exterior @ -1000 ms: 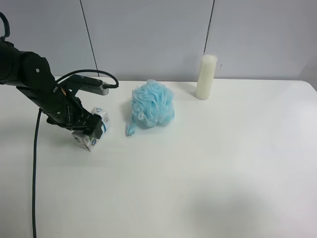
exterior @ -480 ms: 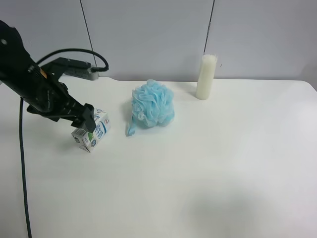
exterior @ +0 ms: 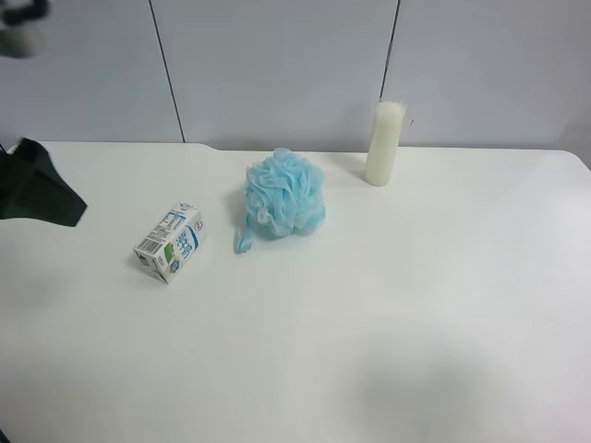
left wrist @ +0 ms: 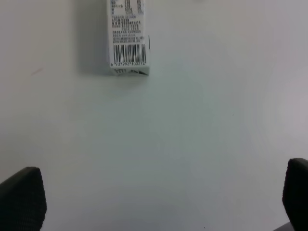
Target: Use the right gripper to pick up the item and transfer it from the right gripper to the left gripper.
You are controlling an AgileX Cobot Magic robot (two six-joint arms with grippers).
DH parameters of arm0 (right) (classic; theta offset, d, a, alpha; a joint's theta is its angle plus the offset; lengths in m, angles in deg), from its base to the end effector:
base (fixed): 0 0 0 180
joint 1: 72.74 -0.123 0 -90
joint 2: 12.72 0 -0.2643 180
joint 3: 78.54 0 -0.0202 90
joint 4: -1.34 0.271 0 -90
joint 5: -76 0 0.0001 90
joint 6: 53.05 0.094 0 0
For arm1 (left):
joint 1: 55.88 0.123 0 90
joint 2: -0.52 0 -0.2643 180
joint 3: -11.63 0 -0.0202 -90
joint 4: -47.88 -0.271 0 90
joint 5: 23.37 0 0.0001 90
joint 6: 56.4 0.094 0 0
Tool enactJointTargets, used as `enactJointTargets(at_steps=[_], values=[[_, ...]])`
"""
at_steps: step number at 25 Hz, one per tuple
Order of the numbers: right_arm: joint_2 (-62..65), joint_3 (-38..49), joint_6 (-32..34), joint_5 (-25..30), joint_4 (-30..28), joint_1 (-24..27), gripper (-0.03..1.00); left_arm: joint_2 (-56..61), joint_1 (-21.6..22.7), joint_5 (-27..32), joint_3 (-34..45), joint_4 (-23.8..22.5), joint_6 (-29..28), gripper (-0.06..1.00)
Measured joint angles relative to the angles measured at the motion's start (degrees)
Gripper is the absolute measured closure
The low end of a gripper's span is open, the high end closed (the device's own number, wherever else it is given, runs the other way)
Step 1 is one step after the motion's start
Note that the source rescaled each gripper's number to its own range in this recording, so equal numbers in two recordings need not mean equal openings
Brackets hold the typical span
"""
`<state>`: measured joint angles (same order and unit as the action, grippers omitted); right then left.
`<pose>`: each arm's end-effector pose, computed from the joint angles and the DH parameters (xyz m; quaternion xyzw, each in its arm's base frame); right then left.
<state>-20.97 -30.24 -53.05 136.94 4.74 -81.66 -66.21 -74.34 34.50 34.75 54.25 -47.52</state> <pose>0.0355 0.0105 0.2838 -0.0676 0.8518 0.0699 0.5147 0.2027 -0.0770 0.3077 0.2118 0.9356 -0.0764 0.2721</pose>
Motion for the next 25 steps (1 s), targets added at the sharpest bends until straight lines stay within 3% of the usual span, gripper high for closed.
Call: enactJointTargets(at_steps=[6, 18, 25], values=[[0.0, 0.0, 0.0, 0.0, 0.0, 0.0, -0.03, 15.82, 0.0, 3.05, 2.62, 0.0, -0.49, -0.05], [0.0, 0.0, 0.0, 0.0, 0.0, 0.0, -0.03, 48.72, 0.0, 2.93, 20.63, 0.0, -6.25, -0.05], [0.0, 0.0, 0.0, 0.0, 0.0, 0.0, -0.03, 58.44, 0.0, 2.93, 24.47, -1.14, -8.34, -0.05]])
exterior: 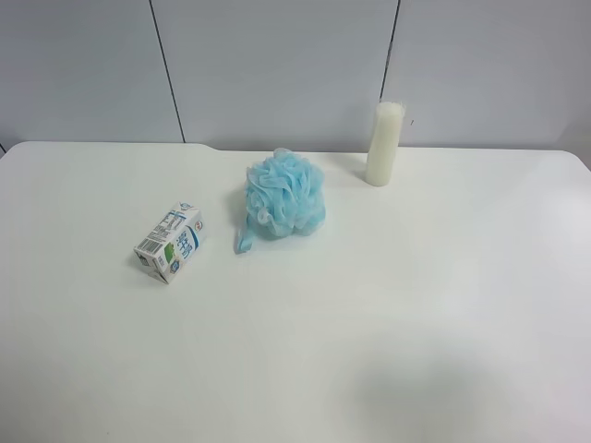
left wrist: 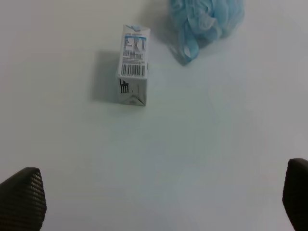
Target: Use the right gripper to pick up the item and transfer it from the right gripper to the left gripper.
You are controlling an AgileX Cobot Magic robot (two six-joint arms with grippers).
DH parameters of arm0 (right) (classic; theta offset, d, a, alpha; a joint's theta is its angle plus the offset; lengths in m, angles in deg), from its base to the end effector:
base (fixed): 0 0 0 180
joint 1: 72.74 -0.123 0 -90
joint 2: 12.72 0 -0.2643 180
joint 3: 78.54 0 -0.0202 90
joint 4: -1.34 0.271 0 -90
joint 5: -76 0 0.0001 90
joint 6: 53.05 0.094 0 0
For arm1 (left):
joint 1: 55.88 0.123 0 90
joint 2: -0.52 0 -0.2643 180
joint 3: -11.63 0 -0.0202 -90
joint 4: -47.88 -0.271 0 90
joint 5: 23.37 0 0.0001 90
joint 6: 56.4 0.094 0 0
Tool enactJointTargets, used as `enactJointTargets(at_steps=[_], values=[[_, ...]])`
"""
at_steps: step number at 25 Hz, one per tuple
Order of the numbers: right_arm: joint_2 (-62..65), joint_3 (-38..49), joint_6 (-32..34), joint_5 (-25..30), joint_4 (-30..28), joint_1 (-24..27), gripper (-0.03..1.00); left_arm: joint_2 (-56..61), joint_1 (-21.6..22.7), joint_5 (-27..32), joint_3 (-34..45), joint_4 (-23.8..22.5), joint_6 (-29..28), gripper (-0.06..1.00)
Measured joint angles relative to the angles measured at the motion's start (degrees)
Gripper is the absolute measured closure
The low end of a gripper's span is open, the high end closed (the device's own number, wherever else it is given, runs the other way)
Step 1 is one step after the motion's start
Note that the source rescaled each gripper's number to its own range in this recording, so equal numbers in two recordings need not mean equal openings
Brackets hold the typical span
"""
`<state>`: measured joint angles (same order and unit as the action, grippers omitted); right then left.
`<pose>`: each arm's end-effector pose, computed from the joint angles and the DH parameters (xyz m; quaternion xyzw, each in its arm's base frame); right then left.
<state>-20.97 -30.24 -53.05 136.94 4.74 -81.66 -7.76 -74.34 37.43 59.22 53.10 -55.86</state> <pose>0.0355 0.0105 0.2838 -0.0676 0.8518 0.0699 0.5147 0.0310 -0.0182 0.2878 0.1423 0.8383 -0.1266 0.5109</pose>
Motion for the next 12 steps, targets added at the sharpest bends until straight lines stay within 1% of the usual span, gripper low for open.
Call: enactJointTargets(at_steps=[6, 12], values=[[0.0, 0.0, 0.0, 0.0, 0.0, 0.0, -0.03, 0.0, 0.0, 0.0, 0.06, -2.09, -0.54, -0.06], [0.0, 0.0, 0.0, 0.0, 0.0, 0.0, -0.03, 0.0, 0.0, 0.0, 0.06, -2.63, -0.54, -0.06]])
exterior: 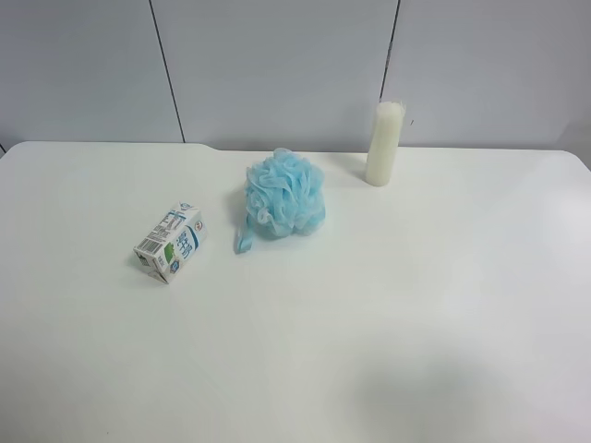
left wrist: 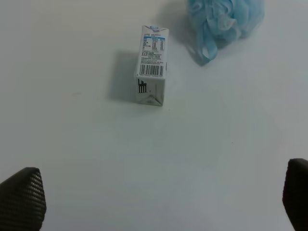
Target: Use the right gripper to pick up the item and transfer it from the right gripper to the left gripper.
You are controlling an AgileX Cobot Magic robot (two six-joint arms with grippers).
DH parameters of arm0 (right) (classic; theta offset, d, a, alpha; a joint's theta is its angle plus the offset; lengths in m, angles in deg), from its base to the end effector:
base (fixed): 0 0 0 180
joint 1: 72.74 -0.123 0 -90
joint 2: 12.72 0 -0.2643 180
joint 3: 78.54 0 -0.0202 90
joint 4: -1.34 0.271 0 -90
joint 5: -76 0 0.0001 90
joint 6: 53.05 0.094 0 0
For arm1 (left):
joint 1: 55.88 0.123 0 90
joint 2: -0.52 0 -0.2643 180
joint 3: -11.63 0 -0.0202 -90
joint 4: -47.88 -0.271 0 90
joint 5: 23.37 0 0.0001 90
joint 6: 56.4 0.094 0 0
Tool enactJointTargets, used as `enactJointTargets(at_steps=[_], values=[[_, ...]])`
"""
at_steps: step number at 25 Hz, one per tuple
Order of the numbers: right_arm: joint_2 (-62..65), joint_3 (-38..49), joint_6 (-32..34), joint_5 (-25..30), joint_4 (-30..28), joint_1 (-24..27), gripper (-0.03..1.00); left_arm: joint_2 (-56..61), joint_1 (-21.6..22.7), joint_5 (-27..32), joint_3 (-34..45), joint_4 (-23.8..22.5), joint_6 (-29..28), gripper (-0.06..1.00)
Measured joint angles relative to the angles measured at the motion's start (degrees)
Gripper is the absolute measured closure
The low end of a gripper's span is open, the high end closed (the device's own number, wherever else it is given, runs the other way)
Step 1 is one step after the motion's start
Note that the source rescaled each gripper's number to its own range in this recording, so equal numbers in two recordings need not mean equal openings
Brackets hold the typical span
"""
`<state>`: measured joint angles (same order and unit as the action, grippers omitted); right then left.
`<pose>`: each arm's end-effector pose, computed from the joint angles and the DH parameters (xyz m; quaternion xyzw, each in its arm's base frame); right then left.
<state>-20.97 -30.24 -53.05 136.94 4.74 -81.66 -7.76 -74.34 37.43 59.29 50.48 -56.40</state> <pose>0.0355 0.0105 0.2838 -0.0676 0.8518 0.0699 0.5147 0.0325 -0.0148 0.2873 0.1375 0.8401 -0.1065 0.5139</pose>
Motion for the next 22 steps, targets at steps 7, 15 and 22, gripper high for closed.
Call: enactJointTargets(at_steps=[7, 15, 22], values=[[0.0, 0.0, 0.0, 0.0, 0.0, 0.0, -0.03, 0.0, 1.0, 0.0, 0.0, -0.09, 0.0, -0.06], [0.0, 0.0, 0.0, 0.0, 0.0, 0.0, -0.03, 0.0, 16.09, 0.0, 0.0, -0.14, 0.0, -0.06], [0.0, 0.0, 0.0, 0.0, 0.0, 0.19, -0.03, 0.0, 19.74, 0.0, 0.0, -0.14, 0.0, -0.06]])
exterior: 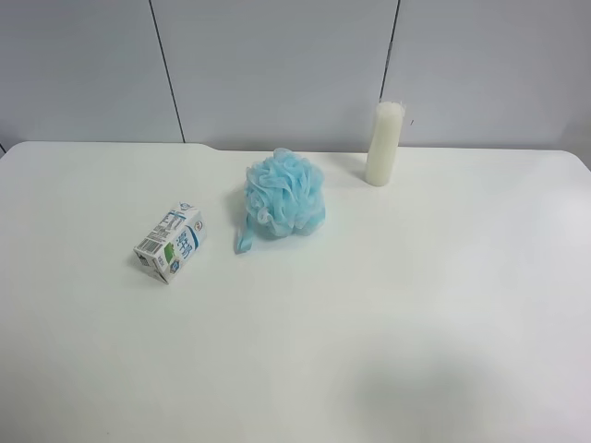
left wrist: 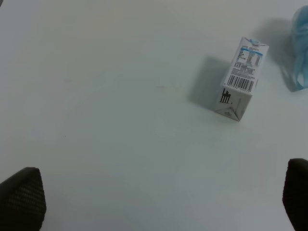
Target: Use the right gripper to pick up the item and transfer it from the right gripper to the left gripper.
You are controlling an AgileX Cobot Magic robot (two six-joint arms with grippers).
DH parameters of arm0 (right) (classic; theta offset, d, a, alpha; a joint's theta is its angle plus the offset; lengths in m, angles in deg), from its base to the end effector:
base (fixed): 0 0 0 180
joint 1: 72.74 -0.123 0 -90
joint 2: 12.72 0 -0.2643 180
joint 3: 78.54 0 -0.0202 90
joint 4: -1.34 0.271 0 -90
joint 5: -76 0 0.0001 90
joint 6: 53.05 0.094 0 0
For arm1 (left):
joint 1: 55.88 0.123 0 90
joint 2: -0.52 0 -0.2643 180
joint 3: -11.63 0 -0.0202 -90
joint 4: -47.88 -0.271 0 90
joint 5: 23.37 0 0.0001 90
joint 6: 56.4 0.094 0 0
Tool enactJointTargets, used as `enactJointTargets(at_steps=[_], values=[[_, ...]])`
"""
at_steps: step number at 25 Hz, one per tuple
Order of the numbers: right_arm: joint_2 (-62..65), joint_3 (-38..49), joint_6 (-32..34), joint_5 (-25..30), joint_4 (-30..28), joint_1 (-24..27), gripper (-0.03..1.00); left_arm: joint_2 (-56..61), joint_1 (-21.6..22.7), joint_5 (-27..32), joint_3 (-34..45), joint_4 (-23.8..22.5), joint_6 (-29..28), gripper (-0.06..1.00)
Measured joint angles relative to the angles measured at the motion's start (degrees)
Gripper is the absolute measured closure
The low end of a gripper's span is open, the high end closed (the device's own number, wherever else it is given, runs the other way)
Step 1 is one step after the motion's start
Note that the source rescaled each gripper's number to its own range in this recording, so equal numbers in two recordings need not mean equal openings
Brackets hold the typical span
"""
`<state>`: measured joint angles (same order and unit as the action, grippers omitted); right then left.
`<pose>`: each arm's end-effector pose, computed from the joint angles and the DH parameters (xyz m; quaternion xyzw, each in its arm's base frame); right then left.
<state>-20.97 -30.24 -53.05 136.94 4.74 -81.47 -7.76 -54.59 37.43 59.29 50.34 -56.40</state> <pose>0.0355 0.0104 0.2838 -0.0662 0.8519 0.0690 0.5149 0.0356 -0.0027 0.2873 -0.0087 0.8512 -0.0155 0.5245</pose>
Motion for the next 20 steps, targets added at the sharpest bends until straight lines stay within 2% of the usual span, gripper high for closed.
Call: enactJointTargets(at_steps=[5, 11, 20], values=[[0.0, 0.0, 0.0, 0.0, 0.05, 0.78, -0.03, 0.0, 0.05, 0.0, 0.0, 0.0, 0.0, -0.06], [0.0, 0.0, 0.0, 0.0, 0.31, 6.98, -0.03, 0.0, 0.05, 0.0, 0.0, 0.0, 0.0, -0.06], [0.0, 0.0, 0.0, 0.0, 0.47, 7.34, -0.03, 0.0, 0.05, 0.0, 0.0, 0.0, 0.0, -0.06]])
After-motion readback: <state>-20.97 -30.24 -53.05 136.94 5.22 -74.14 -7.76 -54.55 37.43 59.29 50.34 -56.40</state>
